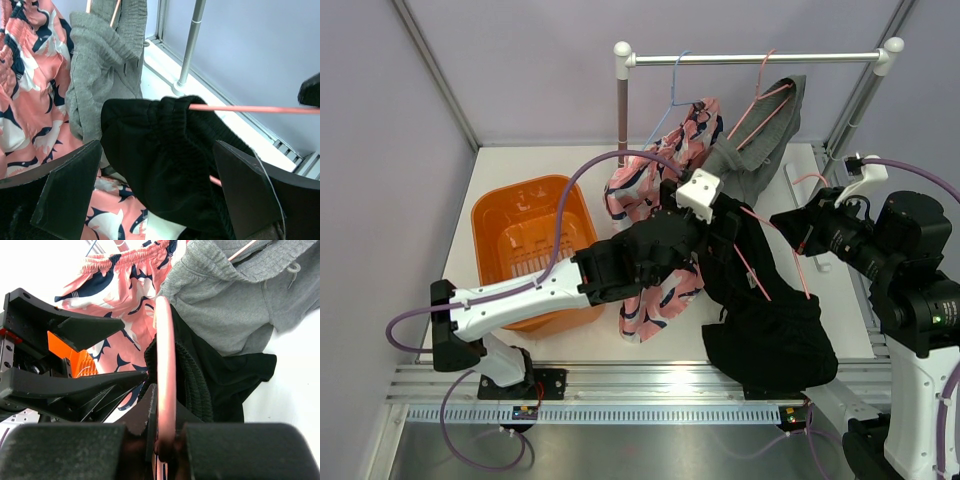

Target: Remove the shorts from the hanger

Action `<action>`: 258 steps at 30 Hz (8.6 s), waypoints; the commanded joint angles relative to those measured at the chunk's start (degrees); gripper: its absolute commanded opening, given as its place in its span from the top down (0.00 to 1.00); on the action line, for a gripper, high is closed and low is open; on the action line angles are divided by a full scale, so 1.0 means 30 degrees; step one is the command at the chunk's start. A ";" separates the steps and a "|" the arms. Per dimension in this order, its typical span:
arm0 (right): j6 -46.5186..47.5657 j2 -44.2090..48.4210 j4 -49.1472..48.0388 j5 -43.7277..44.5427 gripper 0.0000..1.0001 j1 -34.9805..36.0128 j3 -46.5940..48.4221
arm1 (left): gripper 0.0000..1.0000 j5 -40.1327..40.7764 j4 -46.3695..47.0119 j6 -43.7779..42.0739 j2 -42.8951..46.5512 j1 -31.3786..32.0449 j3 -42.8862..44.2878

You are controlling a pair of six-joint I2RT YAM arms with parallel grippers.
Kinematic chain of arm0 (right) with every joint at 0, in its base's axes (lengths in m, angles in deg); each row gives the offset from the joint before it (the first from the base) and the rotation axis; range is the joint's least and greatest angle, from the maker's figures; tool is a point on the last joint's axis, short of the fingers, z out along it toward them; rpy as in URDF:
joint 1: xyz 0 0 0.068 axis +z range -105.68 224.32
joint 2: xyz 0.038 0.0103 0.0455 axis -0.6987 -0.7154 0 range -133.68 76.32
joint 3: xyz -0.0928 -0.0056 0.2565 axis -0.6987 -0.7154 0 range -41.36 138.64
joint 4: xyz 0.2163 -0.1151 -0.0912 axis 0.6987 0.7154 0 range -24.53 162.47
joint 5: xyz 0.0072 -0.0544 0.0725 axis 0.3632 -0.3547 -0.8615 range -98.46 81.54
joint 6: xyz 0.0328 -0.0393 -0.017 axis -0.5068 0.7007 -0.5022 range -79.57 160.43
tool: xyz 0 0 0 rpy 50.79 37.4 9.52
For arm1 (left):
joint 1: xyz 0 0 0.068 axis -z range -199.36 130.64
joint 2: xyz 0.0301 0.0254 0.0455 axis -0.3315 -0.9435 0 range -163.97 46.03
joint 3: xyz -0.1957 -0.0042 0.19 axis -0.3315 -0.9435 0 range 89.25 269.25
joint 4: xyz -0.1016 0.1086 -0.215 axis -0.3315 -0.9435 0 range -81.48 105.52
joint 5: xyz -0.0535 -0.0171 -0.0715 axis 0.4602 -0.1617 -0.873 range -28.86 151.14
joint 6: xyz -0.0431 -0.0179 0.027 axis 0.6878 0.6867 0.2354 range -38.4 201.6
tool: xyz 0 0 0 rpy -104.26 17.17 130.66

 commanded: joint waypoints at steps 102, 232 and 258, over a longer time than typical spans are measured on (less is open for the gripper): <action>-0.1551 -0.2290 -0.4746 0.6076 1.00 0.0005 0.5238 | 1.00 0.2342 1.6156 -2.7437 0.6250 0.5443 0.8043; 0.6214 -1.5533 -1.1806 0.5489 1.00 -0.5063 0.8814 | 0.01 -1.4793 -0.8275 0.1509 1.8412 -1.5623 -1.4555; 0.5307 -1.5386 -1.1953 0.5576 1.00 -0.5620 0.6731 | 0.01 -1.4646 -0.8304 0.1539 1.8412 -1.5125 -1.4556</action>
